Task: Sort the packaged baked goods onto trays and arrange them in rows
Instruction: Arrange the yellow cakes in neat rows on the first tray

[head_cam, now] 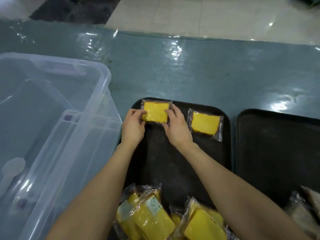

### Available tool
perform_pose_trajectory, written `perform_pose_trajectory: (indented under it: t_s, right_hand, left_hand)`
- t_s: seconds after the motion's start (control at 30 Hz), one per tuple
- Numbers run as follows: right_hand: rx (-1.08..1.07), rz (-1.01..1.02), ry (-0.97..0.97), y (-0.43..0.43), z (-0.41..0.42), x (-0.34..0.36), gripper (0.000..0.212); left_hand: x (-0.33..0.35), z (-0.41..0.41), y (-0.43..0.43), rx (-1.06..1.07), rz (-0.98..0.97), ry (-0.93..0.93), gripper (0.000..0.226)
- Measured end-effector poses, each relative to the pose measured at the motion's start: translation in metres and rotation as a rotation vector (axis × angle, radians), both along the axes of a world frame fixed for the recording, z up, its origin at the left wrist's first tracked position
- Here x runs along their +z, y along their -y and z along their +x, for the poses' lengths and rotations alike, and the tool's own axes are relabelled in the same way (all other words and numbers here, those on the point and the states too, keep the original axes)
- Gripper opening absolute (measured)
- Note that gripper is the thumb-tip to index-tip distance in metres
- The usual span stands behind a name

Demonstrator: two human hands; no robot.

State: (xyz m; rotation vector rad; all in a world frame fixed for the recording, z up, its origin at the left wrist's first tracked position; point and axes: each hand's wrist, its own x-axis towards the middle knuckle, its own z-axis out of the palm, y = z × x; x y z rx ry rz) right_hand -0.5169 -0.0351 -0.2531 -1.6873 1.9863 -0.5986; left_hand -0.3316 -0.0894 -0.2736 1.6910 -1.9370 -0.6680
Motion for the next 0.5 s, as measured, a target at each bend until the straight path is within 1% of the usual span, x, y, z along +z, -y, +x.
perform_pose_trajectory:
  t_s: [0.1,0.27,0.37,0.43,0.5]
  right_hand:
    - [0.008,0.079,-0.091,0.013,-0.002,-0.008,0.054]
    - [0.011,0.065,-0.155,0.012,0.003,-0.02,0.052]
    - [0.05,0.082,-0.162,0.01,0.003,-0.02,0.06]
    - [0.074,0.101,-0.126,0.006,-0.001,-0.013,0.069]
    - [0.071,0.091,-0.083,-0.006,-0.006,-0.002,0.072]
  left_hand:
    - [-0.006,-0.007,0.011,-0.077,0.017,0.074,0.05]
    - [-0.013,-0.006,0.012,-0.022,-0.007,0.058,0.051]
    - [-0.011,-0.005,0.007,-0.003,-0.022,0.073,0.049]
    - [-0.008,-0.004,0.006,-0.003,0.003,0.087,0.048]
    - [-0.004,-0.001,0.0,-0.001,0.035,0.124,0.05]
